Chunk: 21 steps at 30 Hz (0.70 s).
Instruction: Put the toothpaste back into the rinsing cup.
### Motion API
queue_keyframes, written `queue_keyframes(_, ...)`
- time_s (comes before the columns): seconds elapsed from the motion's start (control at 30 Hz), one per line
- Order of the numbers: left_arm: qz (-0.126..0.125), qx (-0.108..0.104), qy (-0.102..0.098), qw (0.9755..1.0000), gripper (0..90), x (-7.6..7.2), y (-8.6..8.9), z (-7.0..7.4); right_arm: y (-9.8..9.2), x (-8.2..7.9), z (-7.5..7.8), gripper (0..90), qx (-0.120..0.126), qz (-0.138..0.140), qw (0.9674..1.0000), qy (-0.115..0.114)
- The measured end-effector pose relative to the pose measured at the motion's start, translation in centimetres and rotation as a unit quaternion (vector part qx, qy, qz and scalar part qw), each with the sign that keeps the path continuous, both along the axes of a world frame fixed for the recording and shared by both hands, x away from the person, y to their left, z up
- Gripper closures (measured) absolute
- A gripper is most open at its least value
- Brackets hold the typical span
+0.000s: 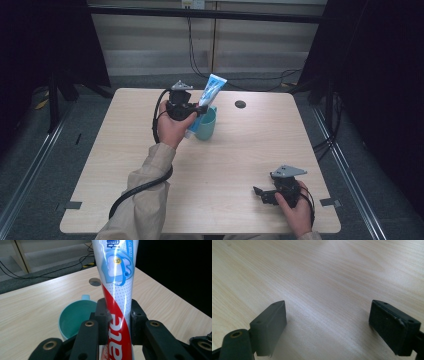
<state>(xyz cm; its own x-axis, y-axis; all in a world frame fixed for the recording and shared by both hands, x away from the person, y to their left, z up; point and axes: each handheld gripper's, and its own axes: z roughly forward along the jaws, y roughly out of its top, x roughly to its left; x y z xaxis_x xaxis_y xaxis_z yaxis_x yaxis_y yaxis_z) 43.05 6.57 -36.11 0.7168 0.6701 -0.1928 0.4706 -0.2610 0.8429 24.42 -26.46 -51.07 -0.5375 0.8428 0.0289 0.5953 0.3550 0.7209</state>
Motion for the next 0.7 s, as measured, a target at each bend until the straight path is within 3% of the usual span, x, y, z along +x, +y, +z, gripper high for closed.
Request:
queue_keyframes(0.33, 0.01, -0.012, -0.003, 0.9999, 73.8, 0.9, -0.4, -0.1, 0.0, 0.0, 0.0, 14.1, 0.0, 0.0, 1.0, 0.0)
queue_keyframes(0.7, 0.02, -0.012, -0.001, 0.9997, 73.8, 2.0, -0.7, -0.5, 0.0, 0.0, 0.0, 14.1, 0.001, -0.001, 1.0, 0.0)
